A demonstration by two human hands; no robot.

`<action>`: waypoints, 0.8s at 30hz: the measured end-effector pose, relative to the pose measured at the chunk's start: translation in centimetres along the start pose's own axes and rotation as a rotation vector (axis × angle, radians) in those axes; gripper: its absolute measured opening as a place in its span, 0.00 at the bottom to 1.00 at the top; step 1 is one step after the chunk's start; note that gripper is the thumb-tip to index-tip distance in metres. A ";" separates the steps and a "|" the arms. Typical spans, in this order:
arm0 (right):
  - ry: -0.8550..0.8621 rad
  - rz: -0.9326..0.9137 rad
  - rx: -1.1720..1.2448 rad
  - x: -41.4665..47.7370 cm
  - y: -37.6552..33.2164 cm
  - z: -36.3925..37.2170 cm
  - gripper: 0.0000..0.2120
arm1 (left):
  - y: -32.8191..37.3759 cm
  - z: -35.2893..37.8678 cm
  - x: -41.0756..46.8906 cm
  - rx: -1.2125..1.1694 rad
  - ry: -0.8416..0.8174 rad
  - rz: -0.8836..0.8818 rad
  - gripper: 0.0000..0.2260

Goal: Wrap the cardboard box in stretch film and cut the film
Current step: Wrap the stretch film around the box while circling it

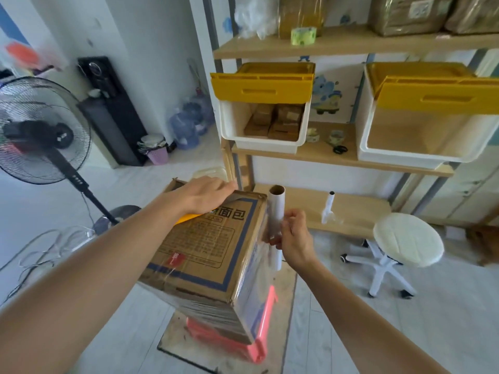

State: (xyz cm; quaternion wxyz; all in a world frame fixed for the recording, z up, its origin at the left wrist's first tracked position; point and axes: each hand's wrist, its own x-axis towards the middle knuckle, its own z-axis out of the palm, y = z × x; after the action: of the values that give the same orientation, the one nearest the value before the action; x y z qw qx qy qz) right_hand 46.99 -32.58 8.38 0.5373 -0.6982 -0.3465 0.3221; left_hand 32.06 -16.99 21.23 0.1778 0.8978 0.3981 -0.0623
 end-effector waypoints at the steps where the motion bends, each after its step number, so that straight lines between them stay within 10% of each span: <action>1: -0.043 0.008 -0.001 0.4 -0.1 -0.4 0.06 | 0.0 0.0 -0.1 -0.009 0.008 -0.001 0.24; 5: -0.204 -0.082 -0.026 2.7 0.3 -1.8 0.20 | 0.1 0.0 -0.4 -0.010 -0.011 0.030 0.26; 16: -0.610 -0.162 0.000 8.8 -0.1 -1.6 0.14 | 2.7 -0.2 -1.2 -0.066 0.015 -0.231 0.34; 24: -0.868 -0.222 0.011 11.3 -1.5 -1.2 0.09 | 3.4 -1.3 -2.1 -0.161 0.031 -0.311 0.20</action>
State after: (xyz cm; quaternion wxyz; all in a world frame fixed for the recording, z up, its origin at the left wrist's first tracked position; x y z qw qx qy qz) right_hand 53.99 -23.56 9.18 0.3772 -0.4541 -0.6112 0.5273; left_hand 33.05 -20.06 23.87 0.2311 0.8090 0.5387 -0.0432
